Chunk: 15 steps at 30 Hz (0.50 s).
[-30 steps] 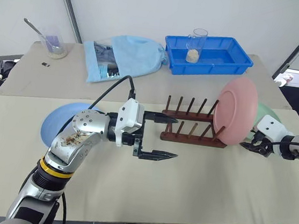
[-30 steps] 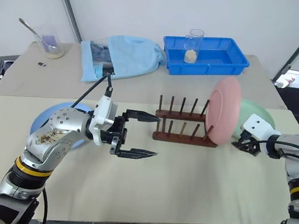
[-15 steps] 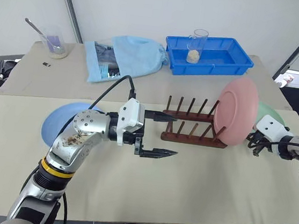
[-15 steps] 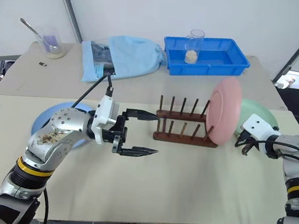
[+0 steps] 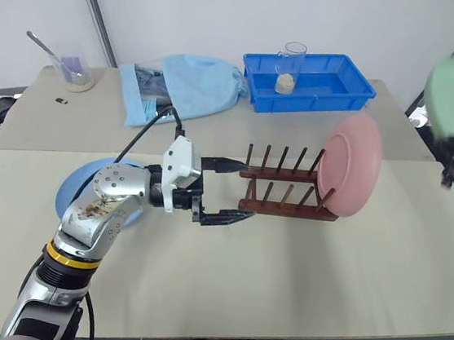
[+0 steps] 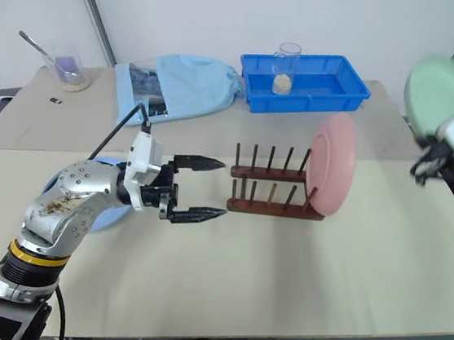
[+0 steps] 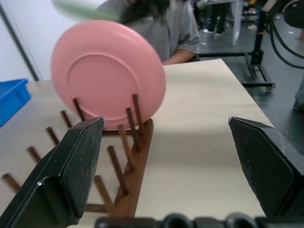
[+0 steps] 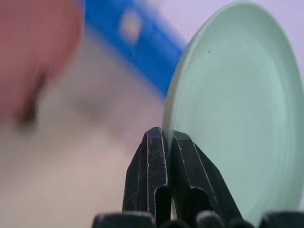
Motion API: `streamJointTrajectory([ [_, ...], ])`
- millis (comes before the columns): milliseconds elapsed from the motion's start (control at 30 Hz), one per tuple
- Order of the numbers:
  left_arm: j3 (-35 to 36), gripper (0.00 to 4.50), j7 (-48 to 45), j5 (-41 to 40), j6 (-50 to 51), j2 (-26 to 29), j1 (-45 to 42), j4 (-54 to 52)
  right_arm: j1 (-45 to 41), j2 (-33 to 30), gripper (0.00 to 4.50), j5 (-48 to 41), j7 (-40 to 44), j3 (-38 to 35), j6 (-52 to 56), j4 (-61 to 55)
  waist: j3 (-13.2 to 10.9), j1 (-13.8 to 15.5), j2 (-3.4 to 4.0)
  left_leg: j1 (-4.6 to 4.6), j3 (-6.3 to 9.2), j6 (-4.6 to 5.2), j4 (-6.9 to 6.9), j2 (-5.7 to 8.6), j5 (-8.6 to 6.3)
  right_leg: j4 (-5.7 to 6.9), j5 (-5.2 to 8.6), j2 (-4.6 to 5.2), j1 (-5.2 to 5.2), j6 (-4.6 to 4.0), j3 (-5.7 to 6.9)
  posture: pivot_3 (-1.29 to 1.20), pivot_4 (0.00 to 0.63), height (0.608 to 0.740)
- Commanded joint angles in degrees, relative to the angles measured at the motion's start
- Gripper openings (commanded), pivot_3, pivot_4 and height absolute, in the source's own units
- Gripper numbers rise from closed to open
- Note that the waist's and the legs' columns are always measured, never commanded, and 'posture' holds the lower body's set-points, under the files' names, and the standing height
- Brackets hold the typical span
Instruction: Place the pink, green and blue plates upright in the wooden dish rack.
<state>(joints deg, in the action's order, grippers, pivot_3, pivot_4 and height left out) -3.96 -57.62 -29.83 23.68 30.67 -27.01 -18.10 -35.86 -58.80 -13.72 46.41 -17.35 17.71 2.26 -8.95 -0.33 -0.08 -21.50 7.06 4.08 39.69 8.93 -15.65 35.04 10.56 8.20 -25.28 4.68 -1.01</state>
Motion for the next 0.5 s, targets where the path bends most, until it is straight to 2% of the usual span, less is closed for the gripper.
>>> streamJointTrajectory([
  [33,4.10,4.50,0.61,-2.47,1.21,2.13,1.13,-1.87,-6.17,4.72,0.04,-14.84,-3.84,-3.88,13.07,-13.19,-0.01,-0.08,-0.02,-0.01,0.01,0.00,0.00,-0.03,0.00,-0.03,0.00,-0.02,0.01,-0.01,0.00,0.00,0.150,0.740],
  [100,5.23,4.50,0.71,-3.22,1.91,3.23,1.85,-2.29,-8.63,7.14,0.04,-21.32,-6.27,-5.09,19.72,-16.77,-0.01,0.33,-0.03,-0.06,0.05,0.03,0.00,-0.02,-0.02,-0.03,-0.02,-0.04,-0.02,-0.03,0.01,0.00,0.150,0.740],
  [200,7.04,4.50,0.34,-3.45,2.43,5.86,3.57,-2.93,-12.95,11.36,0.04,-37.51,-12.84,-8.25,31.91,-21.38,-0.04,1.20,-0.08,-0.18,0.10,0.08,0.02,0.05,-0.05,-0.08,-0.02,-0.01,-0.07,-0.03,0.06,0.00,0.150,0.740],
  [300,7.60,4.50,-0.17,-3.19,2.27,7.44,4.67,-3.07,-15.12,13.83,0.04,-48.91,-19.96,-10.90,38.04,-22.64,-0.03,1.87,-0.09,-0.51,0.12,0.09,0.07,0.17,-0.04,-0.04,-0.04,0.10,-0.42,-0.03,0.09,0.00,0.150,0.740],
  [500,7.10,4.50,-1.76,-3.56,2.21,8.75,4.89,-3.49,-5.56,16.51,0.04,-73.36,-36.47,-13.25,40.74,-26.99,-0.02,1.81,-0.11,-0.70,0.12,0.09,0.06,0.16,-0.03,0.01,-0.10,0.12,-0.68,-0.08,0.17,0.00,0.150,0.740],
])
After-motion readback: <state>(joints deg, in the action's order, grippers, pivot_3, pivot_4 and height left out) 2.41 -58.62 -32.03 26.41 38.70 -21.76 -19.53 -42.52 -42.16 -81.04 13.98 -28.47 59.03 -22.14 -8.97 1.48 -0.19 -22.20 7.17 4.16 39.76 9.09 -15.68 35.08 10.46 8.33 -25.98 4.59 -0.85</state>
